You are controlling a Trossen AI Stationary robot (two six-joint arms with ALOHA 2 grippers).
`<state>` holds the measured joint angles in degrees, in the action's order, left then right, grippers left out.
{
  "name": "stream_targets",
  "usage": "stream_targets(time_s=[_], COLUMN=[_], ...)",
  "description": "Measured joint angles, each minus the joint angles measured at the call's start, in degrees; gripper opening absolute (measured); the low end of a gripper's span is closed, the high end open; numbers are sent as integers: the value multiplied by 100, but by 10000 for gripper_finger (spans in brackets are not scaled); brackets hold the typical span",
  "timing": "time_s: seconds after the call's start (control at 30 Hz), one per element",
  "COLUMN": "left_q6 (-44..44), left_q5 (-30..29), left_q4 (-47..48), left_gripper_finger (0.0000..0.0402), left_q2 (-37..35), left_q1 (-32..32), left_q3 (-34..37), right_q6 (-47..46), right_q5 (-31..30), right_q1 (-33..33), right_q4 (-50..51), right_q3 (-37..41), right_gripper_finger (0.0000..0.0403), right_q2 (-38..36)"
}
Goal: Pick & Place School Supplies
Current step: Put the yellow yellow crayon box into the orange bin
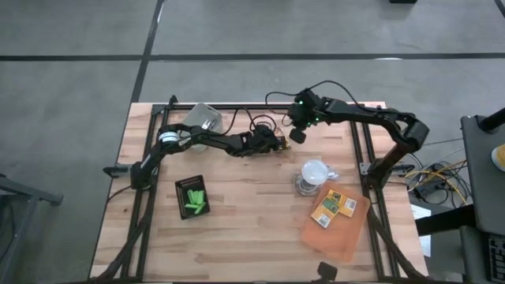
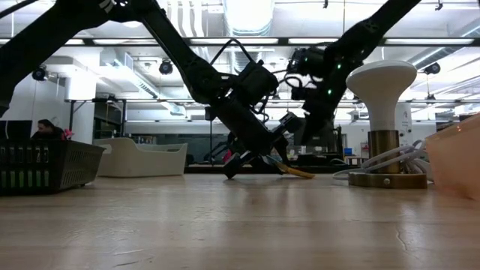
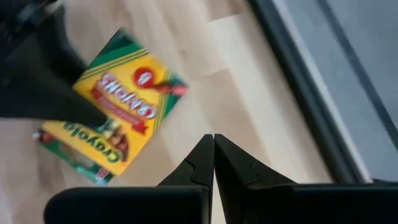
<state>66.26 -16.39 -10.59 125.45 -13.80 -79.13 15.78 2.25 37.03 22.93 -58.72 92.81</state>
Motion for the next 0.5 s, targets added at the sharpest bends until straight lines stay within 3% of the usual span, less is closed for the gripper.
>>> stream_targets(time_s=[0.5], left_q6=[-615], left_q5=[-34], left_q4=[57], left_gripper_finger=[87], left_q2=[-348], left_q1=[0], left_q3=[-113], right_q6=[-1128], right_q5=[-138], right_q1=[894], right_q4=[0], right_q3=[-7], right_gripper_finger=[8], right_q2=[-838])
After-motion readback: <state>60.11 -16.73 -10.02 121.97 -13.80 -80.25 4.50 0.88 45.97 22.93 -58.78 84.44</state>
